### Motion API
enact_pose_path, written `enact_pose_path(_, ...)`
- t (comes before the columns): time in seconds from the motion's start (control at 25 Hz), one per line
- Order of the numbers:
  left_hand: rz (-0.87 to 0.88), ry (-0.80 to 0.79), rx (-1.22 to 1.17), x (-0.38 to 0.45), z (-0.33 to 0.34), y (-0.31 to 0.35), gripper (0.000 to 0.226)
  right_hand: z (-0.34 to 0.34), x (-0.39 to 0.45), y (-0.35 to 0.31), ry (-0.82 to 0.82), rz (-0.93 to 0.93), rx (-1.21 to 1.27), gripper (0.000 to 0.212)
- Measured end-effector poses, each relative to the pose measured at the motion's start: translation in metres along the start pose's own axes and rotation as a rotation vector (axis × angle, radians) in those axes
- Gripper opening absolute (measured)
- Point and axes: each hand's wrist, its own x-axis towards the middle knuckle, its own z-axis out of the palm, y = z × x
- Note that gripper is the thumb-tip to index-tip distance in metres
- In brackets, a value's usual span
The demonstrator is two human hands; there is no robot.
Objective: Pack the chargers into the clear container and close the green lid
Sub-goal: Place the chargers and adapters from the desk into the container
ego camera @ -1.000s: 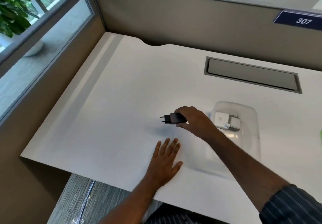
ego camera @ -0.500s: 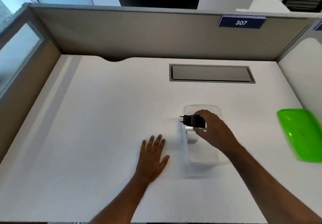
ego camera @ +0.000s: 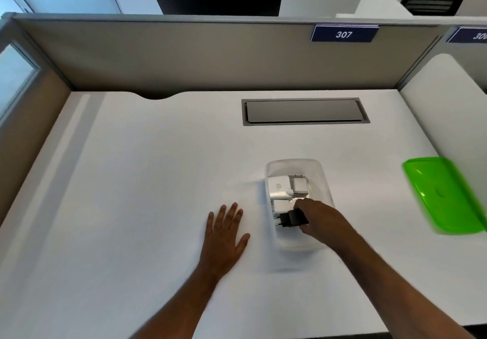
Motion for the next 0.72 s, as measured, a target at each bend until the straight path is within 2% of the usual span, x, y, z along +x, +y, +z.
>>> enact_pose_path(0.2, -0.003, -0.008, -0.01, -0.001, -0.001, 0.0, 0.066, 0.01, 0.003, 0.002, -0.119, 0.019, -0.039, 0.031)
enact_pose_path(0.44, -0.006, -0.022, -0.018, -0.001, -0.005, 0.001, 0.065, 0.012, 0.002, -0.003, -0.123, 0.028, -0.054, 0.031)
enact_pose_path(0.72, -0.024, -0.057, -0.019, -0.001, -0.011, 0.004, 0.065, 0.002, -0.006, -0.003, -0.1, 0.047, 0.015, 0.061)
